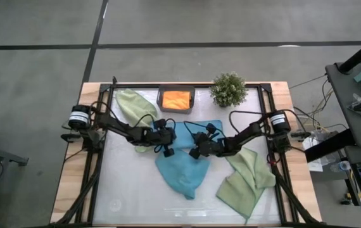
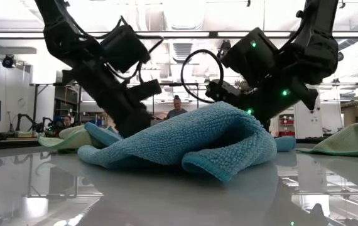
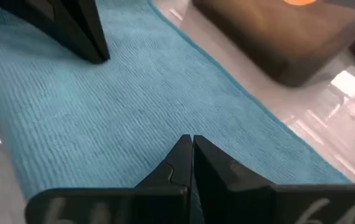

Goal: Fold microfiber towels
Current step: Fold the left blue microfiber towel

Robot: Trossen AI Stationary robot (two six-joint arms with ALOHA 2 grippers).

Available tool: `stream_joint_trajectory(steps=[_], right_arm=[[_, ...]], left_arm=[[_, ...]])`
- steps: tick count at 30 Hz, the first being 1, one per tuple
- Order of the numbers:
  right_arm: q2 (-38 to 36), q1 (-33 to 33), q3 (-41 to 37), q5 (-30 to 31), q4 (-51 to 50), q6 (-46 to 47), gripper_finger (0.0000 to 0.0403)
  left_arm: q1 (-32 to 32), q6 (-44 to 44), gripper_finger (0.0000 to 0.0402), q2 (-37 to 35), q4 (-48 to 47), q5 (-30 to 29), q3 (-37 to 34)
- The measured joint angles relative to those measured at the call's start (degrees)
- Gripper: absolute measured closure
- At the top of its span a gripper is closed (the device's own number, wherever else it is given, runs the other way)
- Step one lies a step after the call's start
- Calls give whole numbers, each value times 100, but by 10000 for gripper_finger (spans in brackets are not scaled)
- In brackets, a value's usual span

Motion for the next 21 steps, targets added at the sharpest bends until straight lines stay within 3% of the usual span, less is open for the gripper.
stream_joint_trajectory(steps=[6, 13, 21], right_arm=[[-88, 2, -15, 51, -531, 247, 394], [-391, 15, -39, -55, -1275, 534, 394], [-1461, 2, -43, -835, -1943, 535, 394]], left_arm=[[-2, -9, 396, 27, -323, -394, -9], [2, 83, 396, -133, -472, -408, -39], [-7, 519, 396, -1142, -1051, -40, 35]])
